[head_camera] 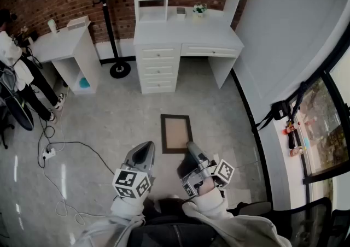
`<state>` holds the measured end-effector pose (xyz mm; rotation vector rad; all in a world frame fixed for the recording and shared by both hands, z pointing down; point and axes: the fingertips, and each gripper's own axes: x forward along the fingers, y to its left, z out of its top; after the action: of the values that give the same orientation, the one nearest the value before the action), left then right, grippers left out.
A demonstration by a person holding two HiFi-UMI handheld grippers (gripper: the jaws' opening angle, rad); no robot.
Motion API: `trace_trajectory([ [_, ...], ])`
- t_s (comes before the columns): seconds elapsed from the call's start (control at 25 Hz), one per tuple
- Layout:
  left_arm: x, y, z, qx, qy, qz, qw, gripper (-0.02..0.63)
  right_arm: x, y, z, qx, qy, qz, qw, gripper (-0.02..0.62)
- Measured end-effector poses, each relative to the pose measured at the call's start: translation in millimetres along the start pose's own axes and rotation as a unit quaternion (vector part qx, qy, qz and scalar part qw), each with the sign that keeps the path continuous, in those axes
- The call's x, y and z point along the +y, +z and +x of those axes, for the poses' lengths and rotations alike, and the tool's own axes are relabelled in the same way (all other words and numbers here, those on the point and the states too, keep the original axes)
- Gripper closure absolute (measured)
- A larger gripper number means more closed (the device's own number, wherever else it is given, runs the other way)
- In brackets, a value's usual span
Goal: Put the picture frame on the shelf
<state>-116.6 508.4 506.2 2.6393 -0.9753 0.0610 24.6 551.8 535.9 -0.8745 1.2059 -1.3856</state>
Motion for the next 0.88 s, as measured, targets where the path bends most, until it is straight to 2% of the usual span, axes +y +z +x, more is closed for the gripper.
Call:
trace_trajectory([
  [0.2,33.7,18.6,-51.3,-0.001,-0.003,0.008,1.0000,0.601,3.3,-47.0,5.2,-0.023,-0.007,-0.009,1.000,0.529],
  [0.48,80.6,37.3,-85.4,-0.006,-0.035,0.015,0.9993,0.601,7.1,-112.9,29.3,-0.039,-0.006,-0.086,0.996,0.529],
  [0.56,87.9,41.0,-91.4,0.000,-0.049,0.014,0.9987,0.601,10.3,-129.8,37.2,-0.041,-0.015,-0.135,0.990,0.531],
  [0.6,89.7,43.6,-94.0,0.002,-0.056,0.018,0.9983,0.601,13.5,-136.8,40.9,-0.042,-0.025,-0.179,0.983,0.531],
  [0.64,91.0,46.9,-96.8,0.002,-0.063,0.022,0.9978,0.601,18.7,-143.9,45.4,-0.042,-0.034,-0.238,0.970,0.531],
  [0.72,94.8,52.8,-102.7,-0.001,-0.073,0.029,0.9969,0.601,34.4,-162.7,58.7,-0.036,-0.034,-0.362,0.931,0.531],
  [0.76,97.2,54.1,-105.3,-0.003,-0.076,0.030,0.9966,0.601,38.1,-171.0,63.7,-0.036,-0.038,-0.400,0.915,0.532],
  [0.8,99.4,54.5,-107.1,-0.004,-0.078,0.029,0.9965,0.601,37.5,-176.2,66.1,-0.039,-0.049,-0.421,0.905,0.532],
  [0.88,101.6,54.2,-108.9,-0.005,-0.081,0.025,0.9964,0.601,34.7,-182.0,69.9,-0.041,-0.064,-0.440,0.895,0.532],
])
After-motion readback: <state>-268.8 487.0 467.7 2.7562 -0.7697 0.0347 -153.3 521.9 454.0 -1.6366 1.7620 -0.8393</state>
